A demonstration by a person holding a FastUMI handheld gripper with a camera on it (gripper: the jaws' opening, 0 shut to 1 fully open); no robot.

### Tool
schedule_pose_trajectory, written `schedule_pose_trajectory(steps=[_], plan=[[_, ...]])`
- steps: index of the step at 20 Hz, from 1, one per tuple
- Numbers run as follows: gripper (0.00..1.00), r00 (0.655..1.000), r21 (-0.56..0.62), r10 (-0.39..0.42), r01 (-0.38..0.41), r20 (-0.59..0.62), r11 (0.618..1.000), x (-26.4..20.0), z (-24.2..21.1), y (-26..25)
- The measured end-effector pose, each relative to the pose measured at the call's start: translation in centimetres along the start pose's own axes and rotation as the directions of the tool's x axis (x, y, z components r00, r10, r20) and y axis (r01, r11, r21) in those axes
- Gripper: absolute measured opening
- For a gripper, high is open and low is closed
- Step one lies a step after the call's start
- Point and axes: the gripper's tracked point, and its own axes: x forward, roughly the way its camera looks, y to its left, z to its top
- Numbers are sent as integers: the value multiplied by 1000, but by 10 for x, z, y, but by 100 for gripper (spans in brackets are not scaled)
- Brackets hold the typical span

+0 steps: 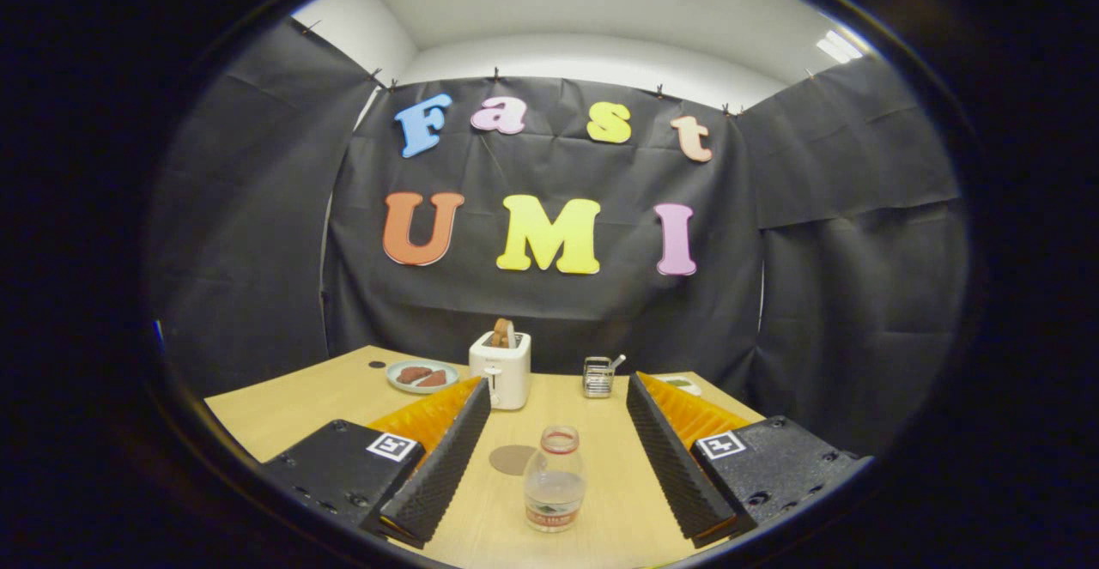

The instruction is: Take the bottle from table, then pour the juice into the cup, finally place the bottle on the coaster

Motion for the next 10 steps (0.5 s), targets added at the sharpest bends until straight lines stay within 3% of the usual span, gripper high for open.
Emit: schedule_pose_trajectory(steps=[10], plan=[[100,1000,-26,-24,24,-20,999,17,-56,-5]])
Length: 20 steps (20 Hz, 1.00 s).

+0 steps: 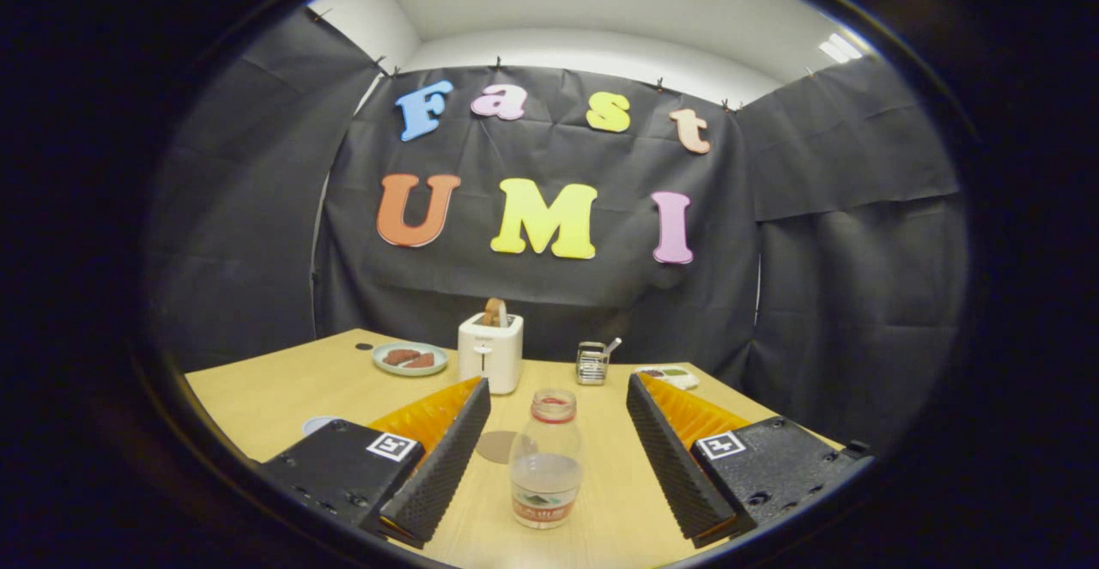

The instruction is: Take the bottle from table, then pour the juice into the cup, finally place the bottle on the coaster

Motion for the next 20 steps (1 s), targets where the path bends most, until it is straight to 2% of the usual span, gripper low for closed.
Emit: schedule_pose_trajectory(steps=[8,16,20], plan=[[100,1000,35,18,-17,-16,999,12,-41,6],[100,997,80,8,-1,-81,997,33,-83,4],[100,995,58,10,-4,-103,998,40,-99,3]])
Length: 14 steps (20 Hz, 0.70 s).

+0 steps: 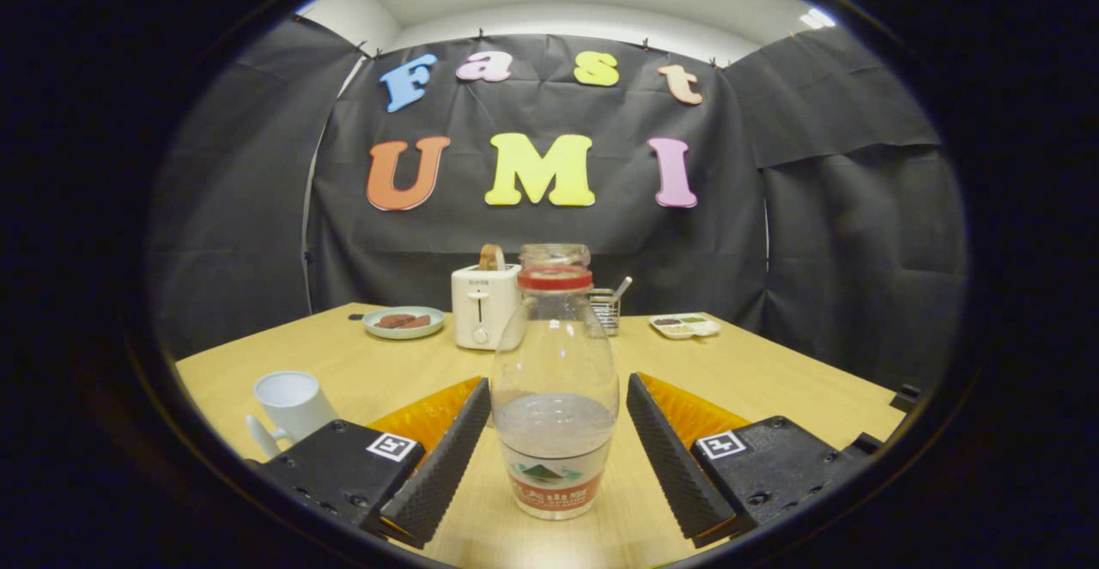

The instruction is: Take the bottle from table, then pour the juice into the cup, finally place the bottle on the coaster

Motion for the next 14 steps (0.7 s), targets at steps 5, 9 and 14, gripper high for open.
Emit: schedule_pose_trajectory(steps=[5,9,14], plan=[[99,999,0,22,-22,35,1000,0,1,2],[92,999,-2,29,-29,35,1000,4,-5,2],[83,999,-6,30,-30,32,1000,4,-5,-4]])
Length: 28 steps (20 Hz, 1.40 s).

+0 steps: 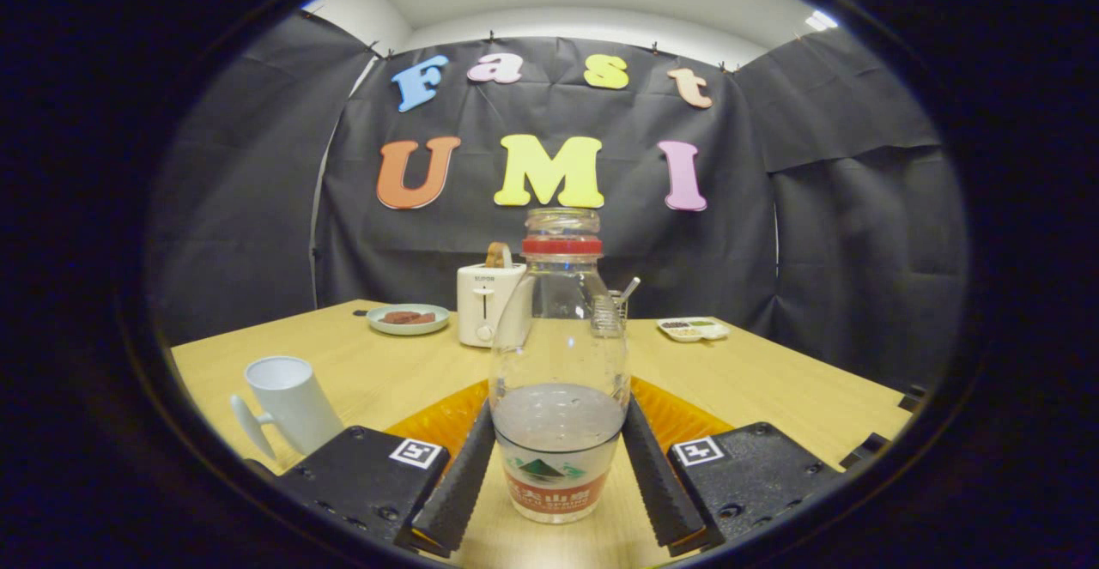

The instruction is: Take the bottle from table, then pour the juice into the cup, finally place the bottle on the coaster

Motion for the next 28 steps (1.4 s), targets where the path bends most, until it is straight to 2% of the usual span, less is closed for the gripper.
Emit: schedule_pose_trajectory(steps=[5,9,14,19,22,26,28], plan=[[82,999,-63,-27,29,37,998,-15,23,-10],[82,999,-104,-47,49,21,993,-33,43,-21],[82,999,-190,8,-16,-44,982,-45,68,-19],[83,996,-297,-4,-24,-94,955,-48,85,-19],[83,997,-396,-1,-29,-74,918,-46,100,-7],[83,1000,-575,-4,-13,-28,818,-43,112,8],[83,999,-627,-26,8,-20,779,-40,111,9]])
